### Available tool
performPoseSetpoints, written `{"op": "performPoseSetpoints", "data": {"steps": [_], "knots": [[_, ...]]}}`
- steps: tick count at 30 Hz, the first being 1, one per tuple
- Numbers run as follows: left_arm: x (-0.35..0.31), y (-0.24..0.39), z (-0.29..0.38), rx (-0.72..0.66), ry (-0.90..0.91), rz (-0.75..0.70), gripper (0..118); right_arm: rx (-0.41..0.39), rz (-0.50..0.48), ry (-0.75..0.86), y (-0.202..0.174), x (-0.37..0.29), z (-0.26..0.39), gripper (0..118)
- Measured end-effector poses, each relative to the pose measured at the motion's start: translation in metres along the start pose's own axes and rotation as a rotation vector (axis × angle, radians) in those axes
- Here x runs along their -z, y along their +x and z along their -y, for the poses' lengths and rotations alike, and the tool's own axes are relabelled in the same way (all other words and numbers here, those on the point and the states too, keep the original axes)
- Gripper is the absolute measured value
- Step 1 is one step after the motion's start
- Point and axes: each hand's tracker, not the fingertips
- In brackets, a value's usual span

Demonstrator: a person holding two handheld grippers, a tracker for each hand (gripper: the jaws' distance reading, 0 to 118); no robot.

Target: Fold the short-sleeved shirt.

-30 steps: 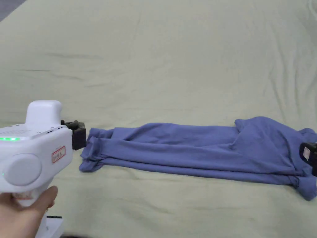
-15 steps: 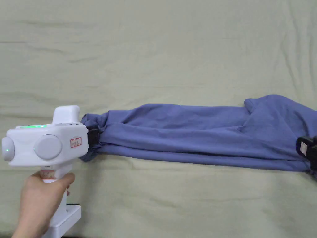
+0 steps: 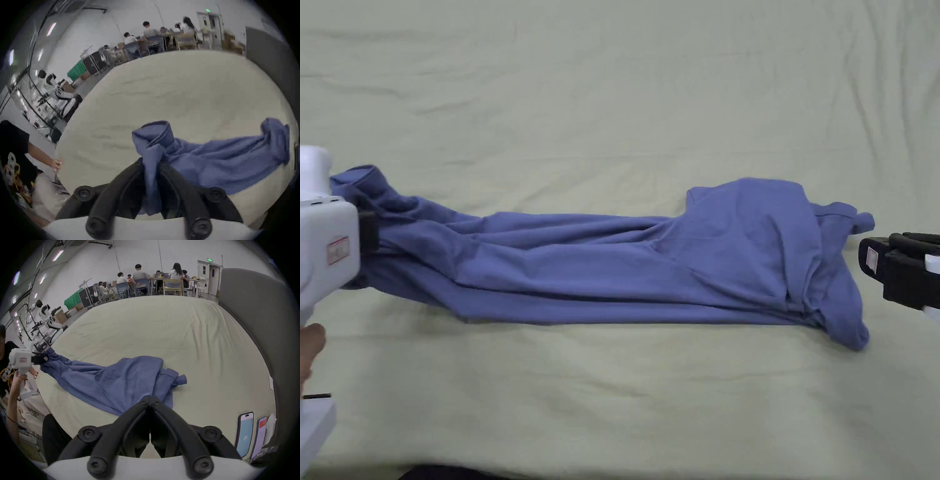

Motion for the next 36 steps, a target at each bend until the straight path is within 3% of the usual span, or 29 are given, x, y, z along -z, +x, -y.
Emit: {"op": "performPoseSetpoints", "data": {"steps": [2, 6, 9, 13, 14, 15, 16, 17, 19, 25, 27, 28, 29, 34, 36], "knots": [[-0.009, 0.028, -0.008, 0.034, -0.004, -0.009, 7, 0.007, -0.004, 0.008, 0.003, -0.005, 0.001, 2], [-0.026, 0.104, -0.019, 0.016, -0.001, 0.294, 7, 0.027, 0.001, 0.026, 0.015, -0.015, 0.004, 2], [-0.012, 0.178, -0.016, 0.169, -0.064, 0.326, 7, 0.05, 0.014, 0.036, 0.026, -0.022, 0.008, 2], [0.006, 0.233, -0.002, 0.106, -0.158, 0.482, 8, 0.051, 0.047, 0.017, 0.036, -0.027, 0.015, 2], [0.011, 0.24, 0.002, 0.073, -0.185, 0.521, 14, 0.052, 0.049, 0.01, 0.039, -0.027, 0.017, 2], [0.017, 0.242, 0.005, 0.021, -0.213, 0.545, 27, 0.058, 0.049, 0.003, 0.041, -0.027, 0.018, 2], [0.022, 0.239, 0.008, -0.006, -0.218, 0.582, 61, 0.064, 0.046, 0.0, 0.041, -0.027, 0.019, 2], [0.024, 0.231, 0.009, -0.036, -0.228, 0.649, 78, 0.07, 0.041, -0.003, 0.041, -0.027, 0.019, 2], [0.012, 0.202, 0.003, -0.077, -0.221, 0.697, 80, 0.067, 0.022, -0.01, 0.04, -0.028, 0.02, 2], [-0.034, 0.094, -0.026, -0.092, 0.003, 0.49, 80, 0.056, 0.004, -0.019, 0.033, -0.019, 0.018, 2], [-0.031, 0.095, -0.031, 0.01, 0.004, 0.426, 73, 0.06, -0.009, -0.024, 0.03, -0.016, 0.018, 2], [-0.02, 0.105, -0.032, 0.054, -0.052, 0.393, 30, 0.058, -0.012, -0.026, 0.028, -0.015, 0.018, 2], [-0.011, 0.115, -0.03, 0.061, -0.07, 0.362, 0, 0.054, -0.014, -0.03, 0.026, -0.014, 0.019, 2], [0.034, 0.212, -0.005, 0.164, -0.235, 0.524, 0, 0.036, 0.004, -0.056, 0.025, -0.012, 0.023, 2], [0.029, 0.252, 0.009, 0.25, -0.216, 0.511, 0, 0.051, 0.013, -0.071, 0.029, -0.011, 0.026, 2]]}}
